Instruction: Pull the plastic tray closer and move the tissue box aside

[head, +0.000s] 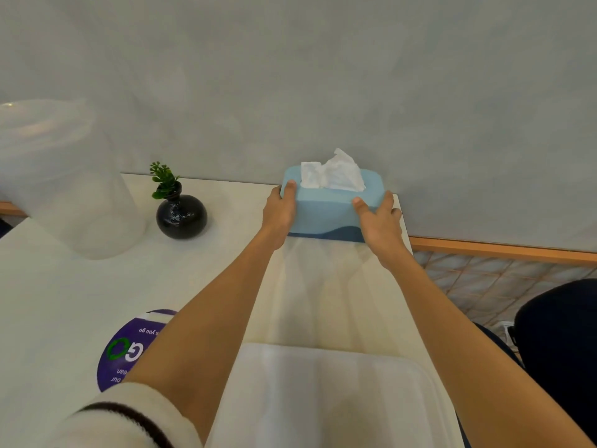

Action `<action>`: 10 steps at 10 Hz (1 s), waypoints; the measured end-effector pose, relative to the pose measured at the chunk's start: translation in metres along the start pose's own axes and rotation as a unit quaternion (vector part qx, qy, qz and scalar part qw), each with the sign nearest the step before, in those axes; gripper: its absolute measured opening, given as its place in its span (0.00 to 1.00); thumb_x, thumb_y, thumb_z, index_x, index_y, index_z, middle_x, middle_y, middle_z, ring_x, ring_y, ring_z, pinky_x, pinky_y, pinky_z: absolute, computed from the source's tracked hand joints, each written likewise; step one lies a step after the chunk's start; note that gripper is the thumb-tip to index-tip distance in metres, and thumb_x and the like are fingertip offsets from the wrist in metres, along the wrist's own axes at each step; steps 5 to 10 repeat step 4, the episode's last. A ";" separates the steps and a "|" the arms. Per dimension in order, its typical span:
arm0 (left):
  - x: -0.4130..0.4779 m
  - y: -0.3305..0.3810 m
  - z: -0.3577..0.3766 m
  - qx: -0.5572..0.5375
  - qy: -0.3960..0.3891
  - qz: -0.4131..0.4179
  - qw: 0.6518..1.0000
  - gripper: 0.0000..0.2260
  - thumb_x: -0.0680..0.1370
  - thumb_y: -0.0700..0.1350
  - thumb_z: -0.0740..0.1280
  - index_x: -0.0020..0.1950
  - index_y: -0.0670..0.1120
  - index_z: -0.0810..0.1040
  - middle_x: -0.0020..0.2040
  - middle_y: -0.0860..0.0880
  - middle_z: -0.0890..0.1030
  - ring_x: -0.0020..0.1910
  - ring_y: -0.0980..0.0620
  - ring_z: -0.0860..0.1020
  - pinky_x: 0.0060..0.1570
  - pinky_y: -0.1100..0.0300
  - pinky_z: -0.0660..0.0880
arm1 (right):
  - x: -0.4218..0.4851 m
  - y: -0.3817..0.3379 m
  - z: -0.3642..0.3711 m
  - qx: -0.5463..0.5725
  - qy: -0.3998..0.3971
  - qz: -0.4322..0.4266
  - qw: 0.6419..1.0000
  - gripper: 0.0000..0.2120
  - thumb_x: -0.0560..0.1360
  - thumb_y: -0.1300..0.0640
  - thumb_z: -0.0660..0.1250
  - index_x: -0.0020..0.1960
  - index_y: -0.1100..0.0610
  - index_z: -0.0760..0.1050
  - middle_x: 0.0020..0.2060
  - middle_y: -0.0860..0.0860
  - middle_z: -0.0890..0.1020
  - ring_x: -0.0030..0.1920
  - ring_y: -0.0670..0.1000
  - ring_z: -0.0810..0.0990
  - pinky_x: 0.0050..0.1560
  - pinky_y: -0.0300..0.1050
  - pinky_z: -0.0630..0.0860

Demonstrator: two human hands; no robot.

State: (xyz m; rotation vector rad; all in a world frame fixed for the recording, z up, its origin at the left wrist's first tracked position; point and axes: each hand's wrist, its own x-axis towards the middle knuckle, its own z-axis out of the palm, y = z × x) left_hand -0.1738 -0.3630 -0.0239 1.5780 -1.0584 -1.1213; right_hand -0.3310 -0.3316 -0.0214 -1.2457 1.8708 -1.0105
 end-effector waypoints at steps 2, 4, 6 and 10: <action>-0.004 0.005 -0.003 0.020 0.003 0.003 1.000 0.25 0.81 0.59 0.50 0.71 0.45 0.66 0.65 0.43 0.73 0.53 0.49 0.71 0.49 0.56 0.68 | -0.004 -0.002 -0.008 0.008 -0.021 0.018 1.000 0.38 0.76 0.39 0.57 0.77 0.51 0.41 0.74 0.58 0.58 0.71 0.64 0.62 0.69 0.63 0.66; -0.046 0.010 -0.030 0.064 0.028 0.036 0.997 0.26 0.82 0.54 0.53 0.77 0.45 0.55 0.75 0.44 0.65 0.71 0.44 0.67 0.63 0.54 0.67 | -0.043 -0.007 -0.017 -0.013 0.048 0.010 0.999 0.39 0.77 0.42 0.58 0.77 0.53 0.39 0.74 0.62 0.57 0.71 0.66 0.61 0.69 0.64 0.64; -0.046 0.010 -0.030 0.064 0.028 0.036 0.997 0.26 0.82 0.54 0.53 0.77 0.45 0.55 0.75 0.44 0.65 0.71 0.44 0.67 0.63 0.54 0.67 | -0.043 -0.007 -0.017 -0.013 0.048 0.010 0.999 0.39 0.77 0.42 0.58 0.77 0.53 0.39 0.74 0.62 0.57 0.71 0.66 0.61 0.69 0.64 0.64; -0.046 0.010 -0.030 0.064 0.028 0.036 0.997 0.26 0.82 0.54 0.53 0.77 0.45 0.55 0.75 0.44 0.65 0.71 0.44 0.67 0.63 0.54 0.67 | -0.043 -0.007 -0.017 -0.013 0.048 0.010 0.999 0.39 0.77 0.42 0.58 0.77 0.53 0.39 0.74 0.62 0.57 0.71 0.66 0.61 0.69 0.64 0.64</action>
